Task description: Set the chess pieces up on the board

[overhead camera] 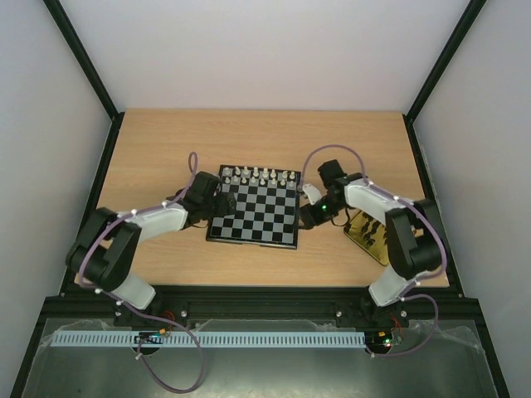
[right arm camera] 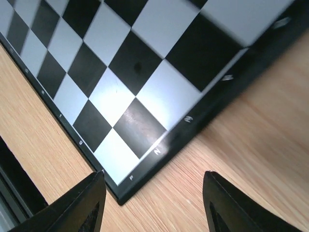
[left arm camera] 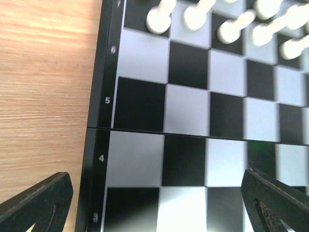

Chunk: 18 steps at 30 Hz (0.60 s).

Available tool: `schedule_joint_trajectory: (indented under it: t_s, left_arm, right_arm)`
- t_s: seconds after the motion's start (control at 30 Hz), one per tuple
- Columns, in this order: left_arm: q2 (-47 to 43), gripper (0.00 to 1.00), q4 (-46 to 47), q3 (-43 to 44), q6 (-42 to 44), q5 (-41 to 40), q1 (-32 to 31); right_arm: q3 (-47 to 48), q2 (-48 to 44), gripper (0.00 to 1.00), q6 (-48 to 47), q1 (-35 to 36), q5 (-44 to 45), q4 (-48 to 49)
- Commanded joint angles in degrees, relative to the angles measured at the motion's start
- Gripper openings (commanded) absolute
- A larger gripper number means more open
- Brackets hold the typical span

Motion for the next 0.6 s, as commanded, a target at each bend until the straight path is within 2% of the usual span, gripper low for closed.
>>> schedule_joint_trajectory:
  t_s: [0.0, 0.13, 0.23, 0.4, 0.5, 0.57]
  left_arm:
    - [-9.9, 0.99, -5.9, 0.8, -0.7, -2.0, -0.5]
    - [-20.4, 0.99, -6.6, -1.1, 0.6, -4.0, -2.7]
    - [-27.2, 0.99, -5.5, -2.9, 3.2, -5.5, -7.7]
    - [-28.1, 0.99, -4.9, -1.9, 12.7, -10.8, -20.1]
    - [-27.2, 0.99, -6.3, 0.4, 12.4, -10.7, -23.4]
    - [-28.3, 0.99, -7.5, 0.7, 12.9, -14.6, -26.9]
  right_arm:
    - [-0.7, -9.0, 0.57, -3.7, -4.2, 2.6, -6.4]
    - [-1.2, -15.2, 0.59, -5.3, -8.0, 6.6, -9.5]
    - [-2.2, -19.3, 0.59, -7.5, -10.6, 10.6, -11.9]
    - [-4.4, -25.1, 0.61, -13.2, -14.4, 17.3, -13.8]
    - [-6.1, -24.1, 0.59, -15.6, -14.5, 22.8, -14.4]
    - [-7.5, -23.3, 0.57, -16.1, -14.7, 25.9, -13.7]
